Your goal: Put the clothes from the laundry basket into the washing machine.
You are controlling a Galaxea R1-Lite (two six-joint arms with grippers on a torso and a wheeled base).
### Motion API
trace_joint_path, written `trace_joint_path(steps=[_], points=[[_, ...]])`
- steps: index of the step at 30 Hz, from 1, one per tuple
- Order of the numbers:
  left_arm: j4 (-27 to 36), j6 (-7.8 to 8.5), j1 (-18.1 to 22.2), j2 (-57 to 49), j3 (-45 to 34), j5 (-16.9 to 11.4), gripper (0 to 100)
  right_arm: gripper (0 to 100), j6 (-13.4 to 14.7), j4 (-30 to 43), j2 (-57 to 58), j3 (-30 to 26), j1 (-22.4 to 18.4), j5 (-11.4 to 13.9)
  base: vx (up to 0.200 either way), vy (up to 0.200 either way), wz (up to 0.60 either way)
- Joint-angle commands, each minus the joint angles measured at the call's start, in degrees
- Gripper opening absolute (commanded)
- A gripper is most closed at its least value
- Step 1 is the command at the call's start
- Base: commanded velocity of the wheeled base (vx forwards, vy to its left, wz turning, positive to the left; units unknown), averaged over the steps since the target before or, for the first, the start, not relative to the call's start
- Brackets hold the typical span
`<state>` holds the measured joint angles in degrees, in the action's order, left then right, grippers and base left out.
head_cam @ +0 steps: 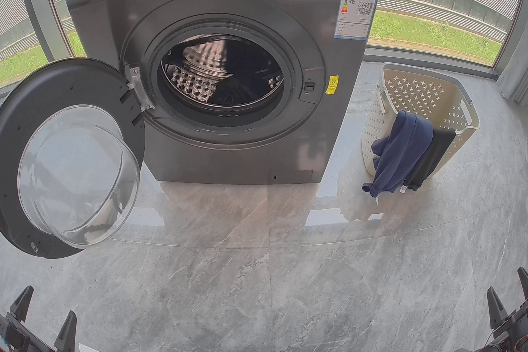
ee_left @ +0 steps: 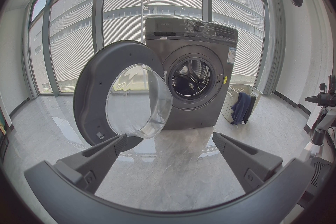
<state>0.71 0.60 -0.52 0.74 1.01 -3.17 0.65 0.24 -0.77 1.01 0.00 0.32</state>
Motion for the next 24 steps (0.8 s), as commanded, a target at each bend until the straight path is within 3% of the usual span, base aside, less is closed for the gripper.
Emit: trace_joint_path(steps=[1, 6, 24], points=[[0.0, 0.02, 0.0, -0.3, -0.66, 0.01, 100, 100, 0.06, 0.02, 0.77, -0.92, 0.0, 0.03, 0.0, 0.0, 0.0], [0.0, 0.02, 0.0, -0.3, -0.66, 0.01, 100, 100, 0.14, 0.02, 0.77, -0.92, 0.0, 0.03, 0.0, 0.0, 0.0], [0.08, 0.02, 0.0, -0.3, -0.66, 0.01, 100, 100, -0.03, -0.07, 0.77, -0.92, 0.09, 0.12, 0.0, -0.2, 0.0]])
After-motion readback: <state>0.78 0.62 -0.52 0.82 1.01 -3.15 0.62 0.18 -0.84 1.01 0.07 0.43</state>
